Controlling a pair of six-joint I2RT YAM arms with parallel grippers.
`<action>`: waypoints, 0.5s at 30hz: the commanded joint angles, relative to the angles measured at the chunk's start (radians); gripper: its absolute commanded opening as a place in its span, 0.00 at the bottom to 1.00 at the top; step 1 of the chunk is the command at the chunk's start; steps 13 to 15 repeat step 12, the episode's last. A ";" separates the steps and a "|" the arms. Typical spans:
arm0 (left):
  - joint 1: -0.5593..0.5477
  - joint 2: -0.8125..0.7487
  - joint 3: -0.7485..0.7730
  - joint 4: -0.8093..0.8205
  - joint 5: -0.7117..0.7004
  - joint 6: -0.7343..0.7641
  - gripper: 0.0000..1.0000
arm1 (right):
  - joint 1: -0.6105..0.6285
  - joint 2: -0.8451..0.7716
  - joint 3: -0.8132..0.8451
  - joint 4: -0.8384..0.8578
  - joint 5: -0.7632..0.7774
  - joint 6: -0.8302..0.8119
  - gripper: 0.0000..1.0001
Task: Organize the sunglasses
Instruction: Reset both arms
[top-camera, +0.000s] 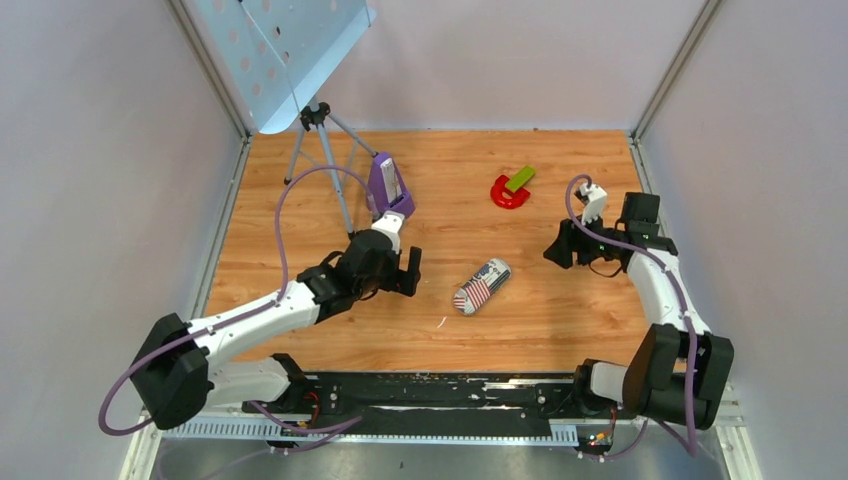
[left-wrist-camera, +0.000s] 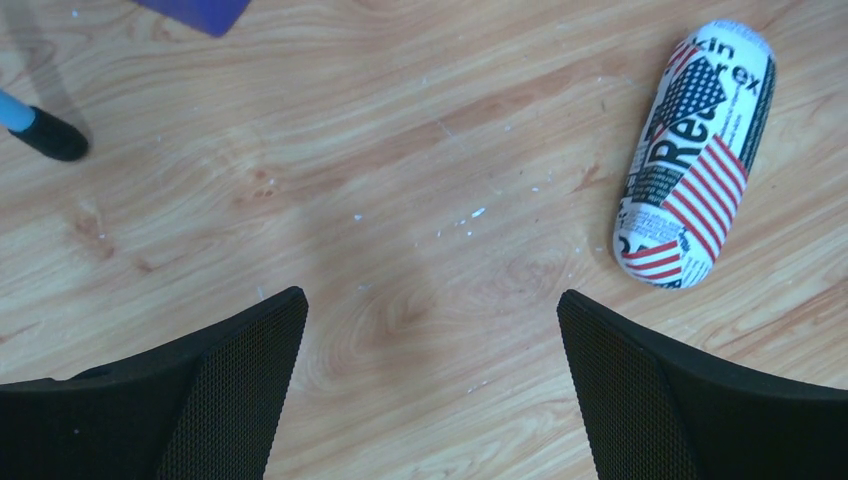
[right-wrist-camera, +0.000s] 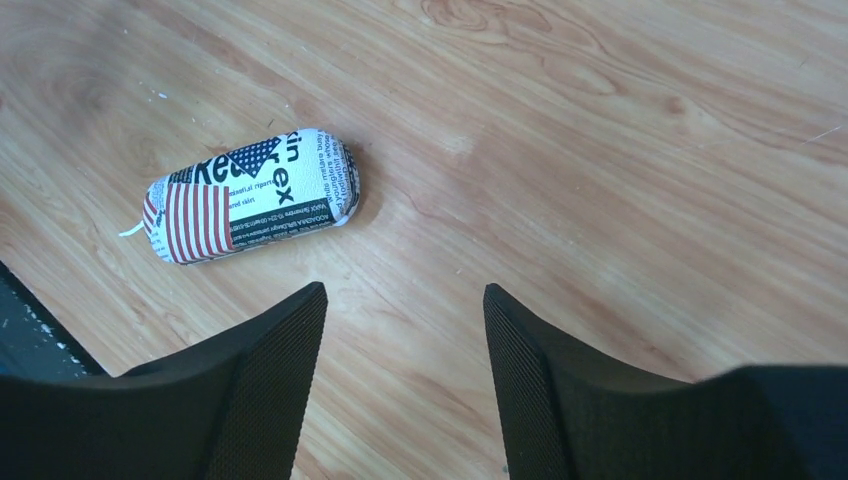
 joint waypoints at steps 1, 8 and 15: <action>0.003 0.004 0.009 0.107 -0.026 -0.002 1.00 | 0.010 0.005 0.042 -0.037 -0.023 -0.029 0.64; 0.002 -0.072 -0.051 0.121 -0.098 0.035 1.00 | 0.011 -0.145 -0.036 0.171 0.229 0.228 0.90; 0.003 -0.076 -0.055 0.118 -0.109 0.045 1.00 | 0.011 -0.162 -0.052 0.183 0.255 0.212 0.90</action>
